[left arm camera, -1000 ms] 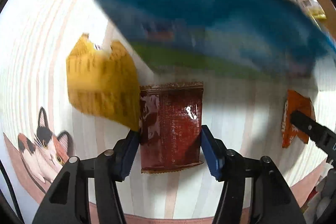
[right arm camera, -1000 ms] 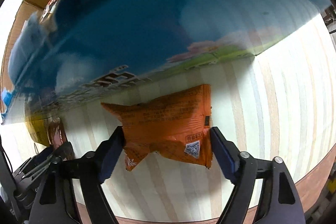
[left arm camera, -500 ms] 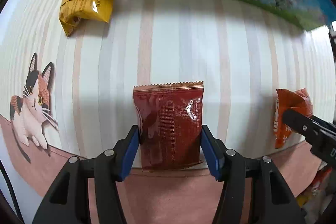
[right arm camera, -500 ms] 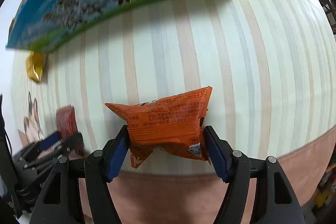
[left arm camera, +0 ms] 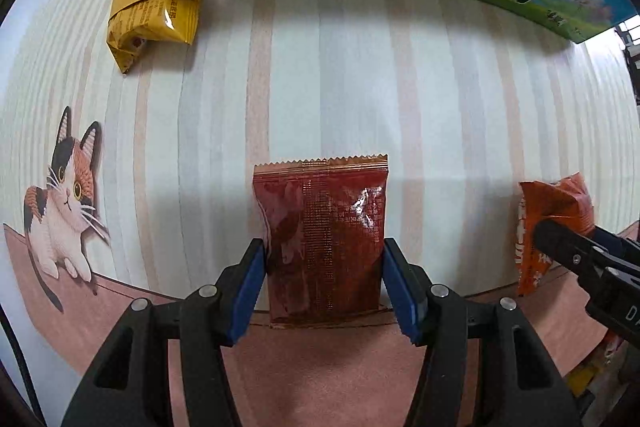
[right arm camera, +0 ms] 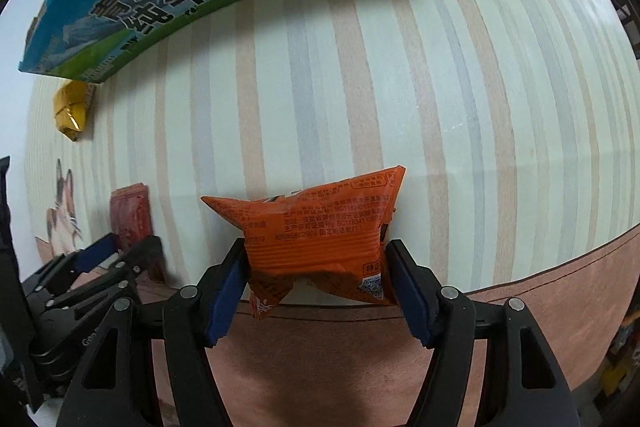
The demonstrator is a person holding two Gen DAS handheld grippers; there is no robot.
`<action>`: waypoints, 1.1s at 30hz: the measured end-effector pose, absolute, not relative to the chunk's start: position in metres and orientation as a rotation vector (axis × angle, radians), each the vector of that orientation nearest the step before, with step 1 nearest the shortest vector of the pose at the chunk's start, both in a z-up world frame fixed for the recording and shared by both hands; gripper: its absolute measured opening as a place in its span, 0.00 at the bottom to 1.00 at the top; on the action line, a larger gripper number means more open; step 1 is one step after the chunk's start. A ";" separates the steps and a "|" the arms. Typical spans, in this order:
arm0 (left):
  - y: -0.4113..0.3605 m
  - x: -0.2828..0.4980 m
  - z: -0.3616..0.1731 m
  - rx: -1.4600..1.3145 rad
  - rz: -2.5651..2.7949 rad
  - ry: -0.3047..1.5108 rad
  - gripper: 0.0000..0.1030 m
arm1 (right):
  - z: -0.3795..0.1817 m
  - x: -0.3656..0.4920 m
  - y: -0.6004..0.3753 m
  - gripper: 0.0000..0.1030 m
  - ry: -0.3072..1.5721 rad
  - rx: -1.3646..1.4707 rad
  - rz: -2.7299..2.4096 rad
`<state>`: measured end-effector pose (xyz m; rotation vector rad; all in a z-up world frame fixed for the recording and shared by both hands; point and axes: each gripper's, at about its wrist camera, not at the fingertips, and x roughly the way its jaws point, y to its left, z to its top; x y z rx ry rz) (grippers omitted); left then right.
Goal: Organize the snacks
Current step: 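Carry the sauce packet and orange bag into the box and open both grippers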
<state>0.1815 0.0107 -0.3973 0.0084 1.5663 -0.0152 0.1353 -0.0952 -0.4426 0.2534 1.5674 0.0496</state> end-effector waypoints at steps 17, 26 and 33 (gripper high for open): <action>0.012 0.245 -0.201 -0.132 -0.168 1.276 0.53 | -0.293 0.174 -0.115 0.68 1.319 0.386 0.227; 0.027 0.383 -0.187 -0.100 -0.149 1.254 0.53 | -0.245 0.299 -0.117 0.68 1.206 0.317 0.218; 0.030 0.480 -0.221 -0.102 -0.135 1.343 0.53 | -0.277 0.406 -0.114 0.68 1.259 0.310 0.164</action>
